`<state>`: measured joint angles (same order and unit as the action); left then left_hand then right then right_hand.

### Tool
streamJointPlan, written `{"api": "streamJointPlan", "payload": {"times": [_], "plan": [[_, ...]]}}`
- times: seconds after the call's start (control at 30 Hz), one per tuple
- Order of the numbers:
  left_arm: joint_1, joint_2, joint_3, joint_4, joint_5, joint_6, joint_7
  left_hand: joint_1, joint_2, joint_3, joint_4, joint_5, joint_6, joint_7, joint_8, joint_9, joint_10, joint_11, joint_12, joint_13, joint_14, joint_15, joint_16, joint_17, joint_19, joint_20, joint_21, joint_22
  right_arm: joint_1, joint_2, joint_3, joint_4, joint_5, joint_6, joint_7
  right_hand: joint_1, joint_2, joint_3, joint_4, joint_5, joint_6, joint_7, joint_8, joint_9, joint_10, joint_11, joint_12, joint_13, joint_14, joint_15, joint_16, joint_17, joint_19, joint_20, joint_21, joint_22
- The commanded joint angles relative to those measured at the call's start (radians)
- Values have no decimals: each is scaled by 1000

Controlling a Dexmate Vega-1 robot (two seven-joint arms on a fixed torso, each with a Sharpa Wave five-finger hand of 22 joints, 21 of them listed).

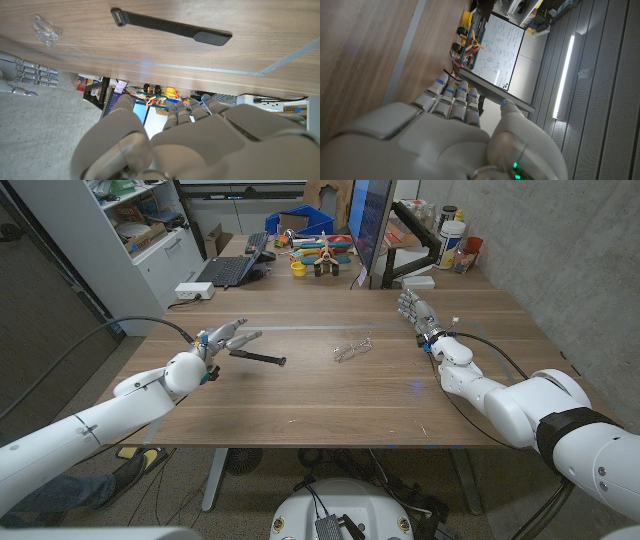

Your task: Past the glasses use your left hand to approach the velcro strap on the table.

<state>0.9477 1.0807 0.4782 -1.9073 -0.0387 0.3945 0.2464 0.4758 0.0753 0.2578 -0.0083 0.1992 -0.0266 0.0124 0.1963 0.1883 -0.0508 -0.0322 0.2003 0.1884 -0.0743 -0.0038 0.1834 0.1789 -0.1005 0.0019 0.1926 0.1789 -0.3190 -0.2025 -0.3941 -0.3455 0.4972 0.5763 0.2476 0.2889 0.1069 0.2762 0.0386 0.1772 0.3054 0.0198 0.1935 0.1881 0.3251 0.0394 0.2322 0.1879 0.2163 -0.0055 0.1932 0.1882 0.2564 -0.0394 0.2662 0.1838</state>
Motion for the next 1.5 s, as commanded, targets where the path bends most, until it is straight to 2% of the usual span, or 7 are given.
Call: {"api": "streamJointPlan", "payload": {"times": [0.03,0.47,1.03,1.5], "plan": [[-3,6,21,-14,26,33,1,12,0,1,-9,-1,4,-1,6,2,-3,-9,4,5,-6,3,4,5,-6,5,6,2,0,-2,3,0,0,16,13,3,1,4,-5,6,10,0,5,3,7,-3,-3,4,11,-2,0,2,8,-6,-3,2],[-19,3,48,-18,60,59,1,14,0,0,-10,-2,6,-2,6,3,-2,-11,5,5,-6,1,4,5,-6,5,6,2,-6,-4,8,0,5,27,22,4,1,4,-6,6,10,0,5,3,6,-2,-4,4,12,-2,0,1,10,-6,-5,2],[-74,-19,119,-10,167,115,-4,17,1,0,-12,-1,13,-6,8,3,5,-15,7,5,1,-5,7,5,-6,6,7,2,-12,-10,9,-1,4,46,14,5,1,4,-7,6,10,1,5,3,7,-3,-4,4,12,-2,-1,1,11,-6,-8,2],[-79,-22,133,-18,190,143,-7,20,2,0,-13,-1,15,-4,8,3,11,-13,9,5,6,-4,8,5,-2,7,9,2,-14,-7,14,-1,8,53,21,5,-1,3,-8,5,10,-1,5,3,12,-3,-3,4,16,-3,0,1,12,-5,-11,2]]}}
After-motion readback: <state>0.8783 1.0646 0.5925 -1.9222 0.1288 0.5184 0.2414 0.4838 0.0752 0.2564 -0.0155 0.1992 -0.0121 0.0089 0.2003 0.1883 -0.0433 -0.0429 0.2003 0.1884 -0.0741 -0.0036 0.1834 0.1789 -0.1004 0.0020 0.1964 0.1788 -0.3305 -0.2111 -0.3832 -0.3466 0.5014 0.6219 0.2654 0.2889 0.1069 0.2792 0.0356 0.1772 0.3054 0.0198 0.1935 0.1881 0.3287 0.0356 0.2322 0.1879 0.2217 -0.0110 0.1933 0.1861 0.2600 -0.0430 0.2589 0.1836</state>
